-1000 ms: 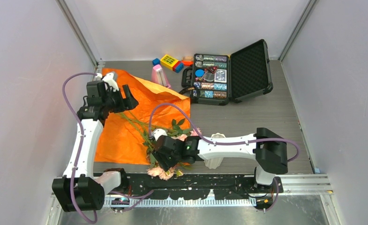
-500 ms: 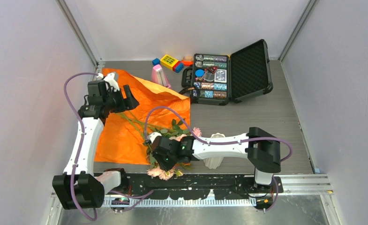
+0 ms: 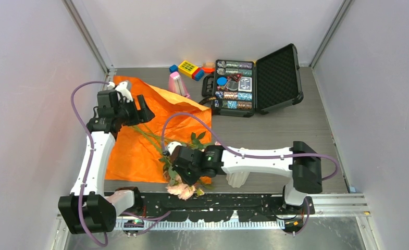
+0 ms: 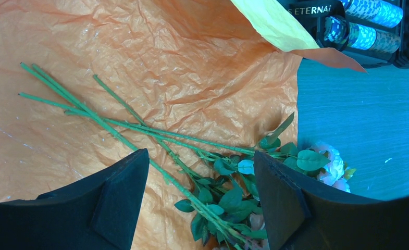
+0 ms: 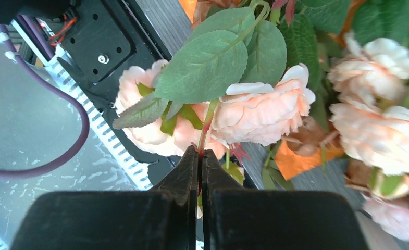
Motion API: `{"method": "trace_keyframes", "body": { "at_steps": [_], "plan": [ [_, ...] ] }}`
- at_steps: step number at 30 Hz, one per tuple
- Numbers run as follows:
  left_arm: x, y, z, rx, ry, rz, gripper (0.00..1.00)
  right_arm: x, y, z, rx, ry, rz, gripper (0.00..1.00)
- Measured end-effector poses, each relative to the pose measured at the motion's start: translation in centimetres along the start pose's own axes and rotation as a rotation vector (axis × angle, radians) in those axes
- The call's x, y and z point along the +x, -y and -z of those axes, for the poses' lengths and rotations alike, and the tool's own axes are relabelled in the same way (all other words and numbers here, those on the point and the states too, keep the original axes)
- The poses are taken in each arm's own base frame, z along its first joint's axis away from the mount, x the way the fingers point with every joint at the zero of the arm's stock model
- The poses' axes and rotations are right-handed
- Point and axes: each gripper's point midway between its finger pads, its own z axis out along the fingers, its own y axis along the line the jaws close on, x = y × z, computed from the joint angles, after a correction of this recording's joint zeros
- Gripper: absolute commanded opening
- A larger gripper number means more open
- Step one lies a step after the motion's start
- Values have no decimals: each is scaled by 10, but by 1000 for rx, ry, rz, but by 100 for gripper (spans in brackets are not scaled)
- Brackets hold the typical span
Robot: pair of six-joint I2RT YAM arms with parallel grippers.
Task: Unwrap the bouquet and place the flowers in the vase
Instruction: Pick up the fake flower from the wrapping paper.
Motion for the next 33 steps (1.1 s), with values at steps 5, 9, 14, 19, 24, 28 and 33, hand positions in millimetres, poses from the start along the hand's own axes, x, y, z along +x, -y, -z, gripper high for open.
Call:
{"method": "trace_keyframes", "body": {
  "at_steps": [5,9,14,19,24,28,33],
  "plan": [
    [-1,1,6,-1,21,-15,75,-24,4,39,34,86,29,0],
    [-7,2,15,-12,62,-43,76,-39,9,62,58,150,44,0],
    [-12,5,25,-6,109,-78,76,-51,25,72,122,192,66,0],
    [-12,13,32,38,143,-131,75,-67,57,84,206,224,69,0],
    [-8,30,32,136,141,-197,74,-99,111,108,239,280,-23,0],
    [0,48,31,229,129,-260,73,-119,137,139,231,342,-56,0],
    [17,75,32,344,111,-366,73,-132,132,180,173,400,-22,0]
  ]
}}
